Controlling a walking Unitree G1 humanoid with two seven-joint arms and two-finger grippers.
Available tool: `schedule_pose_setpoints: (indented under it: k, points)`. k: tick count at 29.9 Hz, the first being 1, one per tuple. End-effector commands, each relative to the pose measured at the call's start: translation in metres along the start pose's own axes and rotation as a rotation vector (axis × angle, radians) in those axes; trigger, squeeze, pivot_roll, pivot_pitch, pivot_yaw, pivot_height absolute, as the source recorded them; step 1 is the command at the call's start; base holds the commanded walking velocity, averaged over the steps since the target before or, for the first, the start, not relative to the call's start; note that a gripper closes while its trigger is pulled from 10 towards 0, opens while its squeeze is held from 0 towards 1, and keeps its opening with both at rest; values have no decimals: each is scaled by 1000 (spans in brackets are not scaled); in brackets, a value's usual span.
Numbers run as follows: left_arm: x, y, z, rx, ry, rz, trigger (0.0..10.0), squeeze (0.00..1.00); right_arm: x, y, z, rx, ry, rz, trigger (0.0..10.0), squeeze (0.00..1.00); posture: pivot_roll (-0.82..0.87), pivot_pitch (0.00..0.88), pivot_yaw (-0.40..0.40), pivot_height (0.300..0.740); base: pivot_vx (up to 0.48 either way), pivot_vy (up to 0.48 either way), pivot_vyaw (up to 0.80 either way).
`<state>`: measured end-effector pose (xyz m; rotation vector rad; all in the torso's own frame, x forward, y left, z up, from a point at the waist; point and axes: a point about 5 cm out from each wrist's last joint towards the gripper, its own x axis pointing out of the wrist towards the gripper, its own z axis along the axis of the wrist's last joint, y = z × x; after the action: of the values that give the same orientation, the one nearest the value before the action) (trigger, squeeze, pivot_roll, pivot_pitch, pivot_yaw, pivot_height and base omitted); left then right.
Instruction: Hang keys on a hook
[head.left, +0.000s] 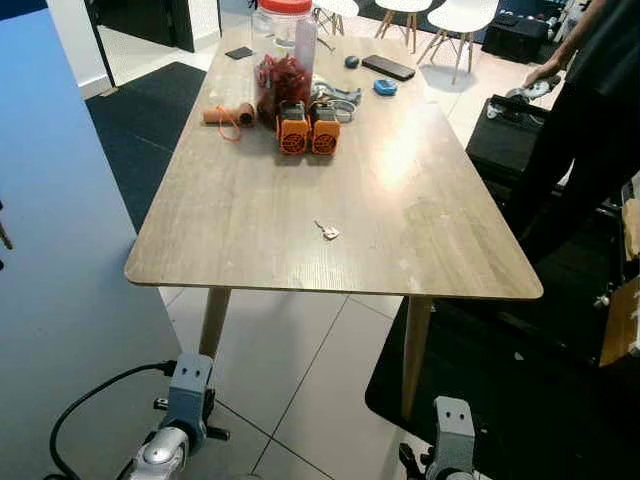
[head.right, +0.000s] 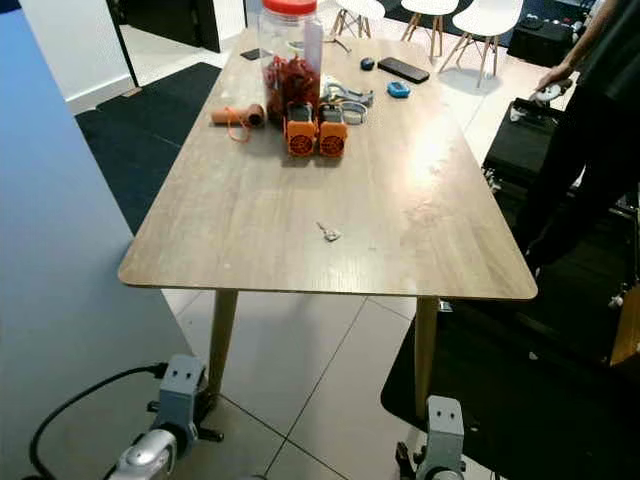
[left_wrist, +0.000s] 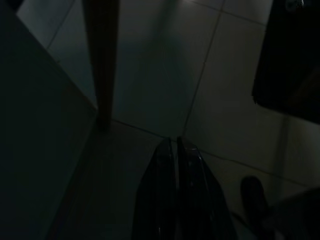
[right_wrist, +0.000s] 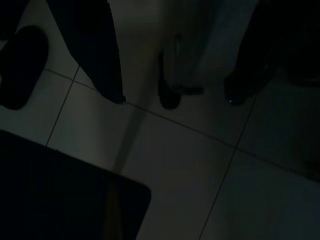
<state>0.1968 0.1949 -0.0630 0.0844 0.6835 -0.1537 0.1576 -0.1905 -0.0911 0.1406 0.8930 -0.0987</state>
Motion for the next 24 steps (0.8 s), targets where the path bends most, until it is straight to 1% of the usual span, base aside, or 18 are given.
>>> schedule_pose_setpoints:
  k: [1,3,6,10,11,14,20,24]
  points:
    - [0,-3,-5,1,23,33,10000,0,1,3,4,-18,-13,14,10000,0,102,15,-55,740,0,0,0]
    - [0,0,-6,-26,23,75,10000,0,1,3,5,-21,-12,18,10000,0,102,15,-55,740,0,0,0]
    - [0,2,-5,-49,27,92,10000,0,2,6,5,-38,-8,38,10000,0,109,19,-60,740,0,0,0]
    - [0,3,-5,-54,27,93,10000,0,2,8,5,-49,-6,47,10000,0,109,19,-60,740,0,0,0]
    - [0,3,-5,-43,25,95,10000,0,2,8,6,-53,-7,51,10000,0,110,19,-61,740,0,0,0]
    - [2,4,-2,-32,21,86,10000,0,4,13,10,-70,-20,75,10000,0,111,25,-66,740,-317,0,0]
    - [3,0,1,-31,10,83,10000,0,5,14,13,-75,-26,82,10000,0,108,25,-66,740,-337,0,0]
    - [4,-2,2,-15,5,68,10000,0,5,14,13,-80,-28,85,10000,0,106,27,-67,740,-346,0,0]
